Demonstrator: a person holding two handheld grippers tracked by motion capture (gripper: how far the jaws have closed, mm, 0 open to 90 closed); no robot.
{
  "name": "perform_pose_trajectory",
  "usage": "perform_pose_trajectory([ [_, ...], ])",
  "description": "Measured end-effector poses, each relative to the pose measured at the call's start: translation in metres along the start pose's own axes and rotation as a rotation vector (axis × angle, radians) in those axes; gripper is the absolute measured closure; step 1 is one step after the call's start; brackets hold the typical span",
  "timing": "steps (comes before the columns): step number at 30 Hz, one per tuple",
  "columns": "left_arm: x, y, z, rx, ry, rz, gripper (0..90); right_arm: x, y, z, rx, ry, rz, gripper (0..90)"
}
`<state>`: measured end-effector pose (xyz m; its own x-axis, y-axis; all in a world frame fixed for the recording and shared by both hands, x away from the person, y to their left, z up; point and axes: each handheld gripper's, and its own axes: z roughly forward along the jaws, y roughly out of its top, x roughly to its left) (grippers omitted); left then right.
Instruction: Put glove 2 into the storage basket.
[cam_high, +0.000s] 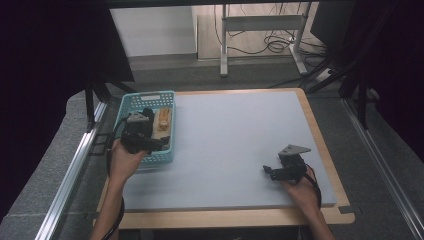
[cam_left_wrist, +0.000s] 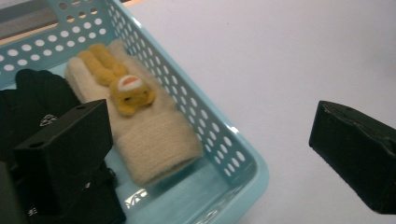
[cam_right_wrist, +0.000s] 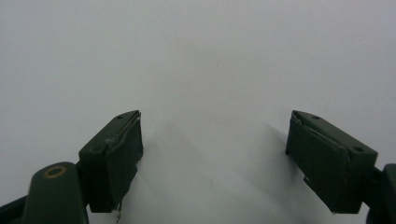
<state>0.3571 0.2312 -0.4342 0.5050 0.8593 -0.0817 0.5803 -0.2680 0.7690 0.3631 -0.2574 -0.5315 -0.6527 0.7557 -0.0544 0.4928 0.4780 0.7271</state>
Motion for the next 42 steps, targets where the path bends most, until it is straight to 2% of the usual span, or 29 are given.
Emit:
perform_pose_trajectory([
  [12, -0.025, 0.004, 0.006, -0.007, -0.041, 0.052, 0.2, 0.0, 0.0, 0.0, 0.0, 0.0, 0.001, 18.2],
  [30, -0.069, 0.007, 0.028, -0.009, -0.12, 0.14, 0.1, 0.0, 0.0, 0.0, -0.001, -0.001, 0.0, 18.2],
  [42, -0.094, 0.002, 0.04, -0.023, -0.18, 0.164, 0.0, 0.0, 0.0, 0.0, -0.001, -0.001, 0.002, 18.2],
])
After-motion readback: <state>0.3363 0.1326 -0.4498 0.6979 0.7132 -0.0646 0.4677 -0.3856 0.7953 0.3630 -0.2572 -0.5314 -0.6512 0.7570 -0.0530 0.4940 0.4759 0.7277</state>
